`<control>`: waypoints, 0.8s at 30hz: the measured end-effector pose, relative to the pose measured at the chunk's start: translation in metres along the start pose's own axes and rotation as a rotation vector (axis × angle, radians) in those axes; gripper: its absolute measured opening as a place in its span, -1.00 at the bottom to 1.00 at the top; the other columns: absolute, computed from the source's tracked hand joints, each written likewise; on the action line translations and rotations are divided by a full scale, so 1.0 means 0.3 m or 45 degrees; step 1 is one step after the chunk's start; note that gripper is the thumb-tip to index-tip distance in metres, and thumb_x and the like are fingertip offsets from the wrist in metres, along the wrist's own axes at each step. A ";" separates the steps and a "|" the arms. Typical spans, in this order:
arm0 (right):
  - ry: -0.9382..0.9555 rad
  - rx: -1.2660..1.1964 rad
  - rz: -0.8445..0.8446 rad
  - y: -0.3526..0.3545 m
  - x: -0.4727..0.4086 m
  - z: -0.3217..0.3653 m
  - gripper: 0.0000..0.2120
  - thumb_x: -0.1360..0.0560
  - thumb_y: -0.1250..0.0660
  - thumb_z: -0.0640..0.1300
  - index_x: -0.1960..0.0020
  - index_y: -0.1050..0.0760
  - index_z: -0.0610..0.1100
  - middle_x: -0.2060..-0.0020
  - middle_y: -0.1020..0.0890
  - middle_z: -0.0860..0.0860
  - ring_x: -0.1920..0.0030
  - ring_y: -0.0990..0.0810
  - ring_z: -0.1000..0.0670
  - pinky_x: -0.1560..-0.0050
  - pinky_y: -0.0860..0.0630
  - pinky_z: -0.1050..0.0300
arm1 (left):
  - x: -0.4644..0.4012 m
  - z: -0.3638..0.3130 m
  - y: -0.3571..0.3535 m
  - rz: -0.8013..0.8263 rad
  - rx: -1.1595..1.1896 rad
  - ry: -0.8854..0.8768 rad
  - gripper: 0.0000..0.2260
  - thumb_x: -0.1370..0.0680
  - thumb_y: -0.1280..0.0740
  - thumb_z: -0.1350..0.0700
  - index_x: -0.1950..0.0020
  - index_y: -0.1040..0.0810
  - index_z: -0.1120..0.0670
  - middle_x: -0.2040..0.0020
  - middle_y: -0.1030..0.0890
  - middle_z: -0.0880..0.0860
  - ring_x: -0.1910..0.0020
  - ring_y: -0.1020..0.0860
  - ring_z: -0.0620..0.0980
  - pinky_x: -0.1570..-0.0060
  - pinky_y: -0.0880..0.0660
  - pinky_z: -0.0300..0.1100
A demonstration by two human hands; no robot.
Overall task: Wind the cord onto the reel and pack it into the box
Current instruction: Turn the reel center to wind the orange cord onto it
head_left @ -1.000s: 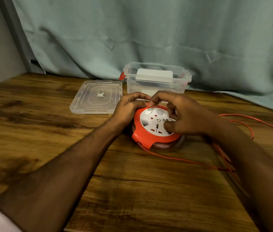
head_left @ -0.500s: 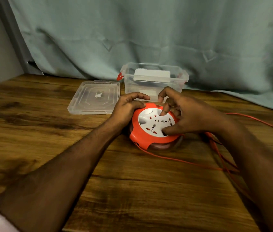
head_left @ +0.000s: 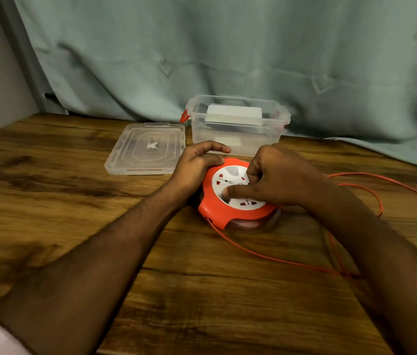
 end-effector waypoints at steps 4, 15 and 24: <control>0.072 -0.005 -0.021 -0.006 0.010 0.033 -0.43 -0.43 -0.43 0.36 0.53 -0.35 0.04 0.52 -0.42 0.13 0.47 -0.46 0.17 0.34 -0.35 0.17 | 0.006 -0.008 -0.010 0.041 0.012 -0.001 -0.75 -0.54 -0.26 0.37 -0.17 -0.62 0.26 0.03 -0.69 0.31 0.17 -0.66 0.17 0.20 -0.63 -0.07; -0.153 0.049 -0.334 -0.056 -0.023 0.047 -0.59 -0.51 -0.41 0.16 0.37 -0.39 -0.04 0.35 -0.48 0.08 0.19 -0.55 -0.03 0.24 -0.30 0.13 | -0.010 0.024 0.019 -0.098 0.005 0.034 -0.74 -0.42 -0.32 0.27 -0.08 -0.66 0.18 0.03 -0.69 0.33 0.14 -0.66 0.29 0.09 -0.62 0.18; 0.125 -0.185 0.063 0.044 0.020 -0.049 -0.51 -0.40 -0.57 -0.22 -0.26 -0.54 0.08 -0.12 -0.61 0.22 0.29 -0.49 0.51 0.36 -0.40 0.51 | -0.026 0.029 0.024 -0.091 -0.008 0.022 -0.73 -0.41 -0.33 0.23 -0.08 -0.67 0.16 0.09 -0.68 0.22 0.24 -0.64 0.13 0.27 -0.54 -0.11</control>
Point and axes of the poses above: each hand's wrist, its own x-axis away from the middle knuckle, its own y-axis out of the back of the hand, z = x × y, the point moved 5 cm from there along -x, towards the middle knuckle
